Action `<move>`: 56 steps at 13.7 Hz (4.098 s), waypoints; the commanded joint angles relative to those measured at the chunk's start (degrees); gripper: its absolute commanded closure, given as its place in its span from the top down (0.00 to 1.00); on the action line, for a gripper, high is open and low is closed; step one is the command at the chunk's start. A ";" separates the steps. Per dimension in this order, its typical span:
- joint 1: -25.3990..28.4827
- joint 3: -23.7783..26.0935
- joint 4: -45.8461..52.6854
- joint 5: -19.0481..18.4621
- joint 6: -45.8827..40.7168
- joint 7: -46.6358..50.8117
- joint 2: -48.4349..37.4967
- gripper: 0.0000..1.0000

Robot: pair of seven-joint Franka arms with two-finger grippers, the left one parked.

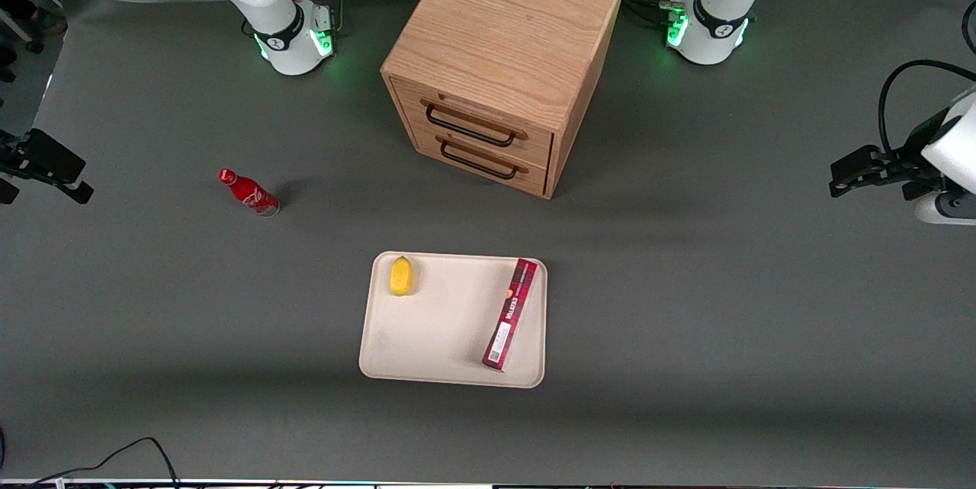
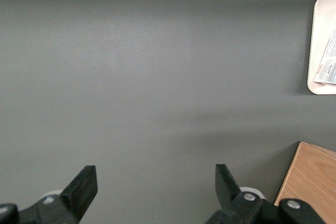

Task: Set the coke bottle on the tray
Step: 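Move the open right gripper down over the red Coca-Cola bottle, then close the right gripper around the bottle's neck, then lift the bottle and carry it with the right gripper toward the tray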

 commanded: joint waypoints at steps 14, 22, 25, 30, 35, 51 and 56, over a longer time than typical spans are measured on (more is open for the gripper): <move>0.09 0.89 -21.79 1.08 3.66 -5.27 -2.37 1.00; -1.06 0.10 -54.58 1.17 28.71 -8.12 -13.36 0.88; -1.15 -0.69 -61.34 1.26 36.61 -8.56 -13.71 0.81; -1.94 -0.78 -68.30 1.26 40.33 -10.40 -15.56 0.67; -2.82 -2.53 -69.02 1.26 37.35 -12.16 -16.79 0.09; 11.06 4.32 -0.85 2.75 10.09 12.52 19.66 0.00; 15.19 4.23 15.16 2.49 10.88 19.47 34.61 0.00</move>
